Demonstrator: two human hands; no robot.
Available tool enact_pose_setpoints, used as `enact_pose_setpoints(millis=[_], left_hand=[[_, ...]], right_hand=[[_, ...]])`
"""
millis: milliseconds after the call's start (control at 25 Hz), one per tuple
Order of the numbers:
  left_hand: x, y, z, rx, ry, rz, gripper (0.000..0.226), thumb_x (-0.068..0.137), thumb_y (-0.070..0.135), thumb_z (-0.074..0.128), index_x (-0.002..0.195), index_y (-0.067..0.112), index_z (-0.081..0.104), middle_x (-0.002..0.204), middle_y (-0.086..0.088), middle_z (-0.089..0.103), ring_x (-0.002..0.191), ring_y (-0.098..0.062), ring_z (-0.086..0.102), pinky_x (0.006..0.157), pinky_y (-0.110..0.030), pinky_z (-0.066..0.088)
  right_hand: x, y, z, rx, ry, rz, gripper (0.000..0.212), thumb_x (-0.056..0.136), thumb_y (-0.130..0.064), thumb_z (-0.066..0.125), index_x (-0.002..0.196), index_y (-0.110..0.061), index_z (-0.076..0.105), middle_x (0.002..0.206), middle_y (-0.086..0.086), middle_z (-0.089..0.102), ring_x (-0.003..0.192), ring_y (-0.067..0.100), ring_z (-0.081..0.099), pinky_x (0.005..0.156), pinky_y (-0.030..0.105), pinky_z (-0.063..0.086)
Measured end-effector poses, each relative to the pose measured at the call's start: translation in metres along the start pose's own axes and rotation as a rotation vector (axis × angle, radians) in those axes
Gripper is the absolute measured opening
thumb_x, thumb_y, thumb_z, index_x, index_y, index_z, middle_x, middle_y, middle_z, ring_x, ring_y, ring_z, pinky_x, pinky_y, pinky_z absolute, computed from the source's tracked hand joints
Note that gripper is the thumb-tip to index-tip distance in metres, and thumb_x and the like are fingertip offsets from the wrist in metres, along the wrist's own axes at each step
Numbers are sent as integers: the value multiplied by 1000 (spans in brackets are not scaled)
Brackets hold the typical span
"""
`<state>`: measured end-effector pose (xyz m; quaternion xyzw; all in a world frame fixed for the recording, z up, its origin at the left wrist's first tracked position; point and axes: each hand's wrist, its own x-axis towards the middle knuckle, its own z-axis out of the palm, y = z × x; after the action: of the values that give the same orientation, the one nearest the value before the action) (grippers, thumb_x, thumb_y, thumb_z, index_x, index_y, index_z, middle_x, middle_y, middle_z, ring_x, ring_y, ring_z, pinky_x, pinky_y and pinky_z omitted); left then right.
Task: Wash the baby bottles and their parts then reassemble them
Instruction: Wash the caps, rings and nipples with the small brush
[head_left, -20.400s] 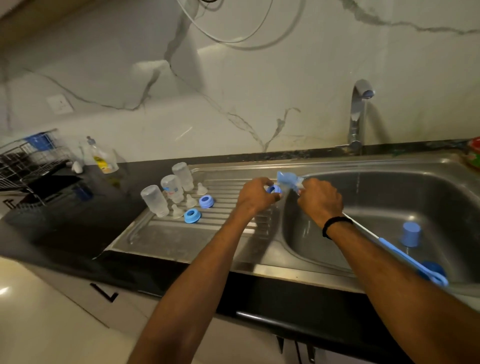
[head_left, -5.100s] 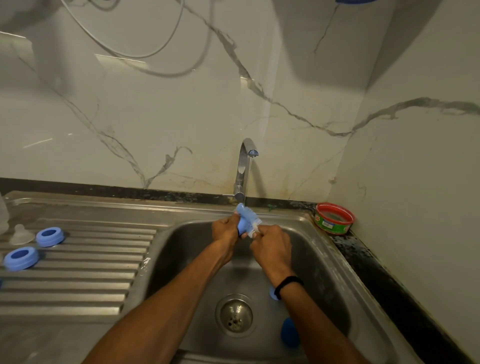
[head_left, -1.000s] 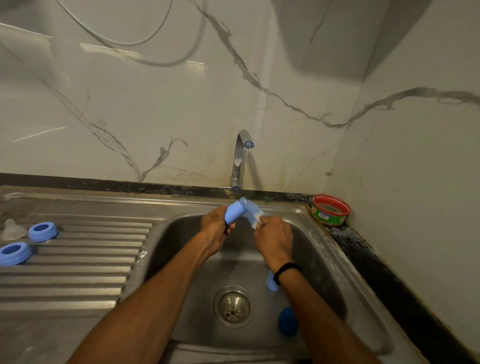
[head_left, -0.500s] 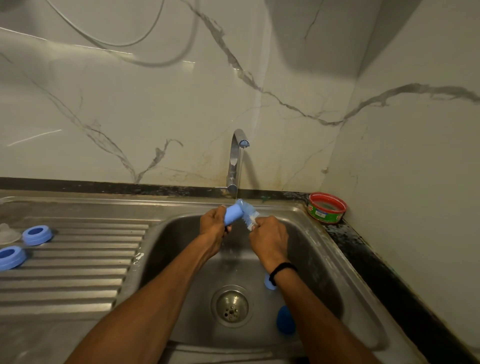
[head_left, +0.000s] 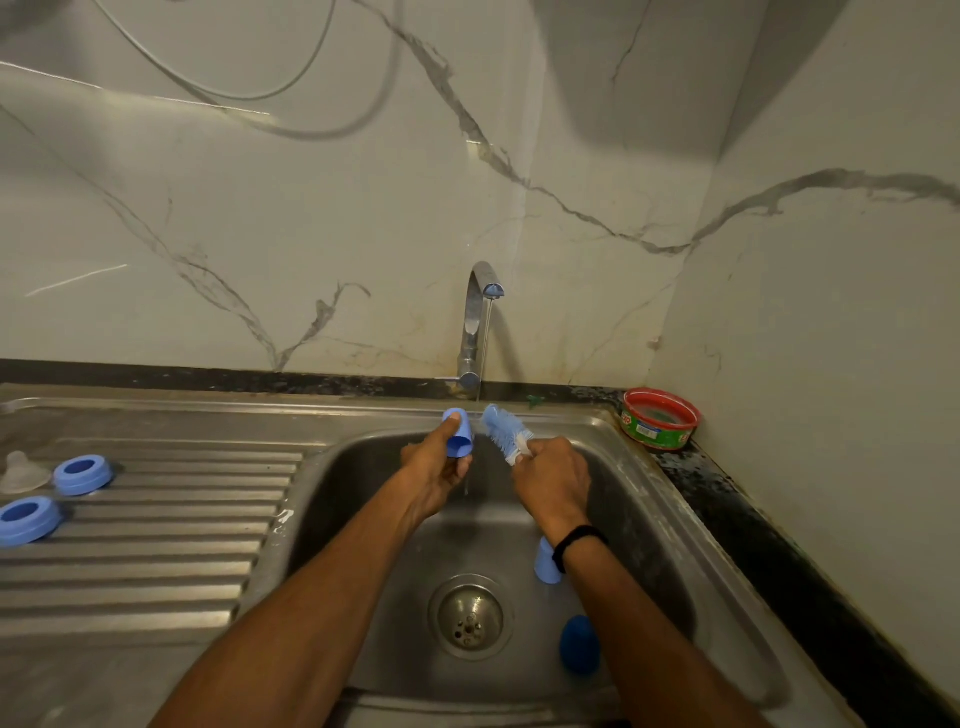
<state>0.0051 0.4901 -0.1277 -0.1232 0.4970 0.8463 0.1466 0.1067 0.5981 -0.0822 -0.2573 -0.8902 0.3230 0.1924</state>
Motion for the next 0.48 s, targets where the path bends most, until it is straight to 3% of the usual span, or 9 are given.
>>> enact_pose_setpoints(millis=[120,200,280,400,480], left_hand=[[-6,4,12,-73,-74,-55,36,100,22,60,130,3,52,120,-24,64,101,-32,69,61,-32,62],[-11,6,18,-107,-125,-116,27,102,15,57,123,-2,56,117,-25,65,97,-31,69,67,-34,63],[-12,6,18,-133,-143,-182,29,101,15,59,121,-5,58,116,-26,66,94,-31,69,66,-35,64],[-10,4,14,-136,-89,-251,46,99,30,63,127,-5,55,119,-26,64,89,-29,70,49,-32,60],[-7,3,10,-156,-63,-262,51,98,34,64,129,-5,54,118,-25,63,86,-28,69,46,-30,58]], right_hand=[[1,1,2,16,-9,20,27,92,-25,66,114,-10,69,100,6,70,84,17,64,49,12,34],[2,5,1,23,-7,20,23,92,-23,64,110,-10,71,87,3,66,73,13,56,42,11,26],[4,6,1,22,-3,23,23,93,-22,64,111,-10,71,88,4,66,74,13,56,45,13,29],[4,5,1,7,-5,15,29,91,-21,66,117,-10,69,105,9,71,91,20,65,60,19,41],[4,5,2,12,-8,18,31,91,-21,67,120,-9,68,109,10,70,98,22,66,64,20,42]])
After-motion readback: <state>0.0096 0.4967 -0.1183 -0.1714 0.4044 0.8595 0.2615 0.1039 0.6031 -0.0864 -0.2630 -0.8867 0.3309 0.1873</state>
